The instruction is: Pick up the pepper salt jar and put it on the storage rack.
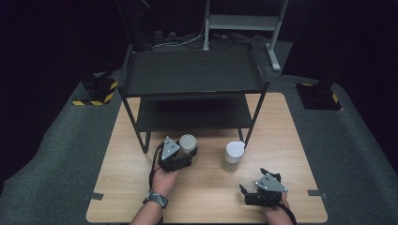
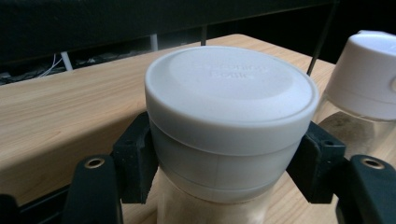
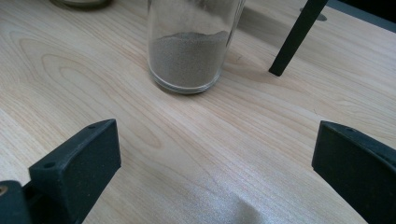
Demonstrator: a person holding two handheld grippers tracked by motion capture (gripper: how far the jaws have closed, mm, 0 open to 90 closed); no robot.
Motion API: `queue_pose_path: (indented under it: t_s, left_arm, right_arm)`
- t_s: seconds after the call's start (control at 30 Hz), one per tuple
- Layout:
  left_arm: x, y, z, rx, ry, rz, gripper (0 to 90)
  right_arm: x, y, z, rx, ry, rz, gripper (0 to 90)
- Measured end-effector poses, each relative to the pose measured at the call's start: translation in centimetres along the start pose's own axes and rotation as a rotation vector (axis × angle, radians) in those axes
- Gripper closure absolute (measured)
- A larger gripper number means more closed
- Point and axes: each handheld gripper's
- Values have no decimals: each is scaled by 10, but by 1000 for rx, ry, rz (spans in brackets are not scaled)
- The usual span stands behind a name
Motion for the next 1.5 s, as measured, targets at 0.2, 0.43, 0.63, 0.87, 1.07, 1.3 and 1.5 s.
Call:
queue_pose_path:
  t_s: [0.2,0.43,0.63,0.87,1.07,1.3,1.5]
  left_arm:
    - [-2,-11,-2,-14,-8,10,343]
    - [-8,-28,-11,-35,16,20,343]
    - [-14,-44,-20,-64,25,26,343]
    - [-21,-60,-33,-89,31,37,343]
    - [-23,-68,-39,-105,33,37,343]
    - [-22,-81,-48,-130,13,51,343]
    - [-27,-91,-58,-152,38,43,343]
  right_arm:
    - [1,0,0,1,-3,2,1]
    - [1,0,-1,2,-8,4,1]
    - [1,0,-1,5,-8,3,1]
    - [2,0,-1,5,-11,5,1]
    - [2,0,-1,4,-10,5,1]
    - [1,0,-1,5,-11,4,1]
    - [2,1,-1,5,-12,4,0]
Point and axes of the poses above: each handheld gripper's, and its own axes: y roughly forward along the jaws, z roughly out of its underside, x roughly to its left, and after that the axes turned 14 degrees about -y, right-handed
